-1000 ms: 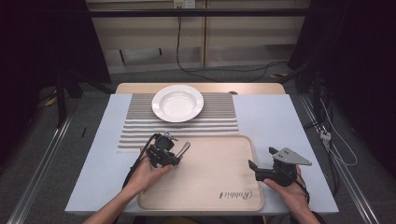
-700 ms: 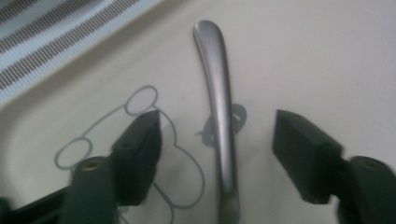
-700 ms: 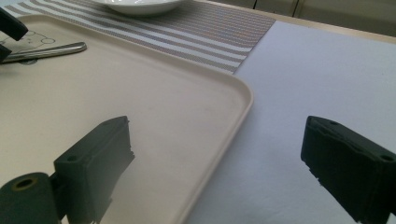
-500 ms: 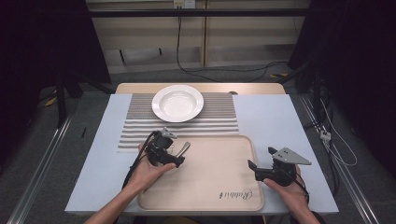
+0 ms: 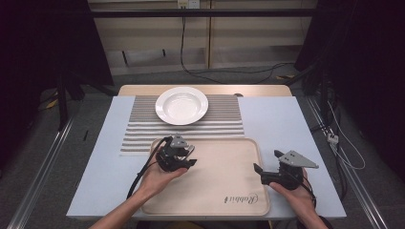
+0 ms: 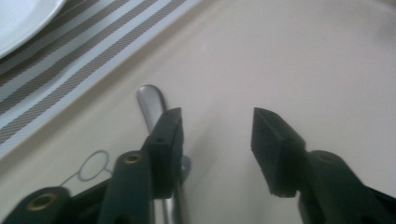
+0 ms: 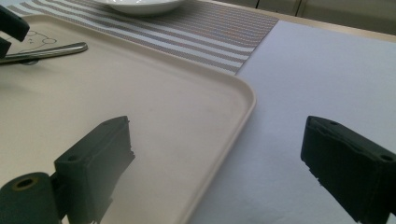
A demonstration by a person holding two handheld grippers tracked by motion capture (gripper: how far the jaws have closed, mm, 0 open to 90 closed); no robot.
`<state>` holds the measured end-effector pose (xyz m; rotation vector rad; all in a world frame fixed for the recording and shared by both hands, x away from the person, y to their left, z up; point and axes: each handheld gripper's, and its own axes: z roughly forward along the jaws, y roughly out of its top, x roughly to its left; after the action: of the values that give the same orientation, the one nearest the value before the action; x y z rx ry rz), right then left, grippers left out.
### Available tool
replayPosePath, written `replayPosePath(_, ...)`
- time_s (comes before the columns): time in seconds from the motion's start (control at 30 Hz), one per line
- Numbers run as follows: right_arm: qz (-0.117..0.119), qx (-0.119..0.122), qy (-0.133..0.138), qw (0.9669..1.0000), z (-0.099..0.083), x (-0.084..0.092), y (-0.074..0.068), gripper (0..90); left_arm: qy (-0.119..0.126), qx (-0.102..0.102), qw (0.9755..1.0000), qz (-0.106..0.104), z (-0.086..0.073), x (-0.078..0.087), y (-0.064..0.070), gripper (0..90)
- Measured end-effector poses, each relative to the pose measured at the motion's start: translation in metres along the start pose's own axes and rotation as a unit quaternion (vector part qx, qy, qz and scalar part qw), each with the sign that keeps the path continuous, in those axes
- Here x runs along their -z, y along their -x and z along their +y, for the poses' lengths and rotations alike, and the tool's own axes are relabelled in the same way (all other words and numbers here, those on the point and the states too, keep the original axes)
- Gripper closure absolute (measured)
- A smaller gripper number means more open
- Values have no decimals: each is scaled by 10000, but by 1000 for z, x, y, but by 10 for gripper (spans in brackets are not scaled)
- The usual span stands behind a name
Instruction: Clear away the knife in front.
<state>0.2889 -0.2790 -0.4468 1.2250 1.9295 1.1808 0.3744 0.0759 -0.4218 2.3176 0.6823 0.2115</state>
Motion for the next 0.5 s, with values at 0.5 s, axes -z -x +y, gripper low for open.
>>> replayPosePath(0.5, -4, 42, 8, 10000, 1, 0, -2, 87, -505, 43, 9986, 151, -1, -17, -4, 900)
